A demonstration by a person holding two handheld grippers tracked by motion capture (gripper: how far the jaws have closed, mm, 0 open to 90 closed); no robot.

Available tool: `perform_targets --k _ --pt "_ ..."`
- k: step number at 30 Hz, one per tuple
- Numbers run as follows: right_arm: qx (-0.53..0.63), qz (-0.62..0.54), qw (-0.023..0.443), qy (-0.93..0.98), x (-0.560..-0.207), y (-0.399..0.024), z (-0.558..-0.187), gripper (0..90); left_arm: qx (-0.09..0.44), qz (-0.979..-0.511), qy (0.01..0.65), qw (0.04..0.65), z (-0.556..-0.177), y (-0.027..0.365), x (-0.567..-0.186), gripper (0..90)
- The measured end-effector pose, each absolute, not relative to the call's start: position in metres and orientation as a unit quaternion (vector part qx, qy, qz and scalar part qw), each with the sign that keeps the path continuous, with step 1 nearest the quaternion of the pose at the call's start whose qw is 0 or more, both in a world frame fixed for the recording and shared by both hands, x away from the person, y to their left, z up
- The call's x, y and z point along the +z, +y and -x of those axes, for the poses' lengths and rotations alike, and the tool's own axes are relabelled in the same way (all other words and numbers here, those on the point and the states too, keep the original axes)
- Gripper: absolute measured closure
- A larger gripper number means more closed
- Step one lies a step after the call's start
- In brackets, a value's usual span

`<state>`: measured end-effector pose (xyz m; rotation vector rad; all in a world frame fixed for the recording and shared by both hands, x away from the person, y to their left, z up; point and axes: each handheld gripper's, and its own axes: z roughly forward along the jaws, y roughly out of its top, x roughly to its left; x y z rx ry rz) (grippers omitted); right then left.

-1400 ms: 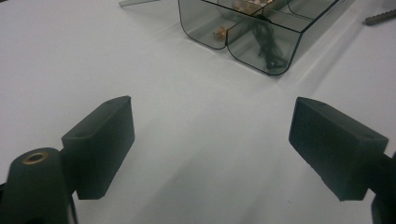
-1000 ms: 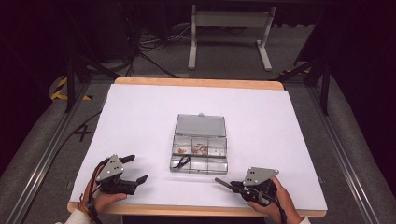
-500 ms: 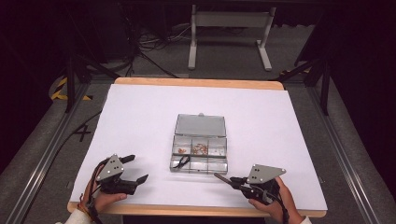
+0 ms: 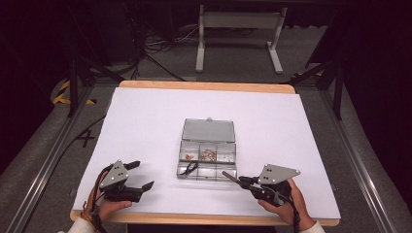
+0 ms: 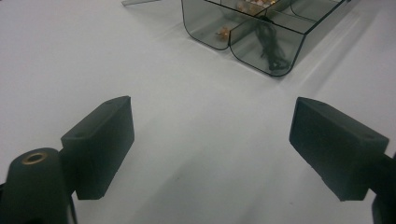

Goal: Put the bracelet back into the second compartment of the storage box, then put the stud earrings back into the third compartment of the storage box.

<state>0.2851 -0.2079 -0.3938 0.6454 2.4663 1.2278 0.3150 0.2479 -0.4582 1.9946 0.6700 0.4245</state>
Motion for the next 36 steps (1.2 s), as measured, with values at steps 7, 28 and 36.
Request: perform_targets --k 7,28,36 --pt "0.436 -0.229 0.162 0.855 -0.388 -0.206 -0.297 83.1 0.17 -0.813 0.277 0.483 -0.315 0.25 -0.458 14.8" --pt "0.433 -0.241 0.172 0.852 -0.389 -0.189 -0.334 83.0 0.165 -0.812 0.277 0.487 -0.315 0.25 -0.458 14.6" --pt "0.426 -0.245 0.168 0.855 -0.395 -0.185 -0.341 83.0 0.166 -0.816 0.276 0.481 -0.315 0.248 -0.458 14.5"
